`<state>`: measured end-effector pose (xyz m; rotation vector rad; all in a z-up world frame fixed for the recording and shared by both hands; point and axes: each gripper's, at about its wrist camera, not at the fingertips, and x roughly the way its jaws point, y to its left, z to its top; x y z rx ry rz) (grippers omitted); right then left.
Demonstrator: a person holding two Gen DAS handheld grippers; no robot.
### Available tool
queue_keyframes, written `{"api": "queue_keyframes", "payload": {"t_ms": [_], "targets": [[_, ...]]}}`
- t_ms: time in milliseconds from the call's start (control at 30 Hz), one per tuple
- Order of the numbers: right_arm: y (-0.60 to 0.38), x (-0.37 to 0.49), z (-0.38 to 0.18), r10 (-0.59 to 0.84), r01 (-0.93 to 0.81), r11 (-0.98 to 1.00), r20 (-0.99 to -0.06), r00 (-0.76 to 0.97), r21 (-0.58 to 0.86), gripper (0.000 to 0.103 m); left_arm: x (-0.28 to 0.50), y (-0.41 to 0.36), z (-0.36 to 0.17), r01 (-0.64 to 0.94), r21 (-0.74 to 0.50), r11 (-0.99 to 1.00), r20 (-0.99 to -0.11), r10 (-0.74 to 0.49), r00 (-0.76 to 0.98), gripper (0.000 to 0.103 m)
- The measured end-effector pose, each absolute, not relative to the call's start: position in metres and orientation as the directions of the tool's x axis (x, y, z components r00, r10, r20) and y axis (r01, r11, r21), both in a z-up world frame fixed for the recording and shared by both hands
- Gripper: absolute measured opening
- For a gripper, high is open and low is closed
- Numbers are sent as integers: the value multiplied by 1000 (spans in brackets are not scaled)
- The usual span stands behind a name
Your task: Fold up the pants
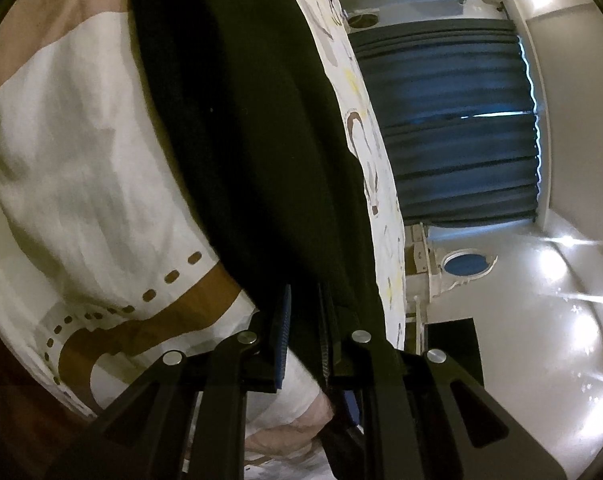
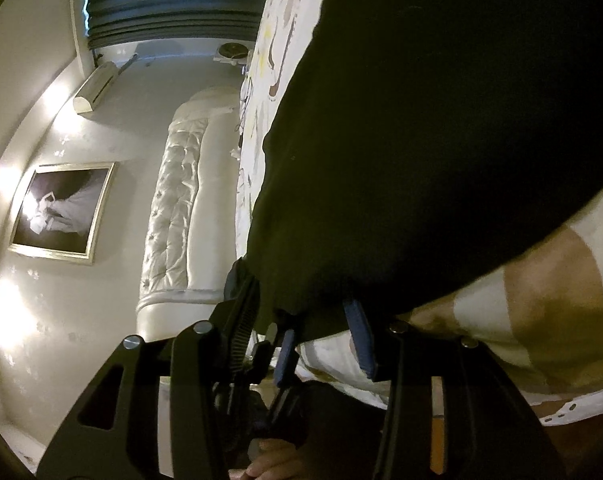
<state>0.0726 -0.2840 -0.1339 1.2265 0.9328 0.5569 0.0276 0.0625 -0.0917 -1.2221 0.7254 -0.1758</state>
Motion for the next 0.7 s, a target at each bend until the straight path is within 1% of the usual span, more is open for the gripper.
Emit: {"api": "queue_keyframes", "payload": {"t_ms": [33,67,100,133,200,267,333,400,433,600,633,667,700], "targets": [[-283,73,-133,792,110,290,-303,530,951,33,28,63,-91,-254,-900,354,-410,-493,767,14],[-282,73,-134,796,107,292,-303,524,950,27,27,64,-91,-255,-901,350,-409,-492,768,17],[-280,74,-136,799,109,289,-303,519,951,17,28,66,-92,-252,-902,350,-406,-494,769,19],[-280,74,-139,800,117,286,-304,517,951,13,28,66,-92,-251,-903,349,-405,-493,770,19],[-280,73,-140,803,114,289,-306,511,950,10,30,69,-93,-259,-906,336,-402,-489,774,19],[-281,71,-137,805,99,291,-299,513,952,9,29,71,-93,-261,-910,323,-396,-489,777,19],[-280,70,-129,802,70,309,-300,516,948,9,28,70,-92,-258,-912,318,-391,-490,779,23],[-280,68,-123,804,52,311,-292,518,949,9,26,70,-89,-248,-916,315,-381,-492,783,32],[-281,68,-123,806,50,308,-289,517,950,9,25,69,-89,-243,-918,314,-376,-494,784,34],[-285,63,-122,816,51,296,-281,505,954,8,22,72,-92,-241,-919,312,-374,-495,785,35],[-285,62,-122,819,51,293,-278,502,955,0,22,72,-92,-243,-918,312,-375,-494,784,35],[-285,60,-122,823,51,289,-275,497,956,0,22,72,-92,-245,-919,310,-376,-495,784,36],[-285,59,-123,825,53,286,-274,495,957,0,22,72,-93,-242,-920,309,-373,-496,784,41]]}}
